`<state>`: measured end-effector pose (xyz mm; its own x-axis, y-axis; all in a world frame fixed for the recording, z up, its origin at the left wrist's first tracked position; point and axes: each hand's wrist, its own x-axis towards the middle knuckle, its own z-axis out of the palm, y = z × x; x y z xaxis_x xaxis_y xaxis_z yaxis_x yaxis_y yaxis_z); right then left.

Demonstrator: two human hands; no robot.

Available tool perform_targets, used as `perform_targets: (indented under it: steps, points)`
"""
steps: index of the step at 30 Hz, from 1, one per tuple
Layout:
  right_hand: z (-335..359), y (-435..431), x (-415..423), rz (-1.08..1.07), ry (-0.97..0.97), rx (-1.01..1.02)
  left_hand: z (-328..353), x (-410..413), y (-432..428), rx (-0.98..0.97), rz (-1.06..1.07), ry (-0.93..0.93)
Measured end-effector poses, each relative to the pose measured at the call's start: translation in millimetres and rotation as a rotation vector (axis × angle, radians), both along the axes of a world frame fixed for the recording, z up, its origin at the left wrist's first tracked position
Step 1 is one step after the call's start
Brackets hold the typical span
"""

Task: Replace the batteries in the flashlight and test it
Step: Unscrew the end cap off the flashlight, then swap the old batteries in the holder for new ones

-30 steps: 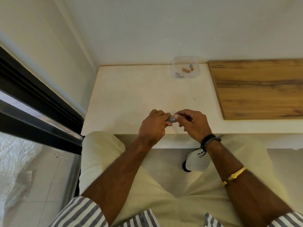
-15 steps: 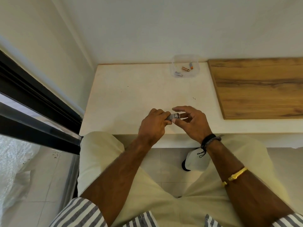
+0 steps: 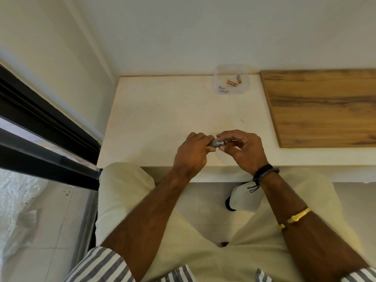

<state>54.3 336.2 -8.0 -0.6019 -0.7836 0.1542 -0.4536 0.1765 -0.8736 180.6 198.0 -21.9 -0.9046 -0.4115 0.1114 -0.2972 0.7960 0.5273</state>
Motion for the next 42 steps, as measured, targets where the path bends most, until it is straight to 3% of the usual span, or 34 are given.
perform_targets:
  steps: [8, 12, 20, 30, 36, 42]
  points:
    - [5, -3, -6, -0.009, -0.083, 0.040, -3, -8, -1, -0.002, 0.027, -0.021]
    - [4, -7, -2, -0.117, 0.004, 0.146, -5, -7, -2, -0.017, 0.018, -0.019]
    - [5, -2, -7, -0.064, 0.061, 0.049, -10, -7, -7, 0.050, 0.062, -0.037]
    - [-24, -7, -27, -0.445, -0.210, 0.039, -3, -3, -9, 0.333, 0.229, 0.260]
    - [-48, -13, -33, -0.554, -0.016, 0.154, -6, -7, -11, 0.426, 0.311, 0.310]
    - [-60, -15, -35, -0.577, 0.024, 0.265, -7, -13, -11, 0.406, 0.298, 0.324]
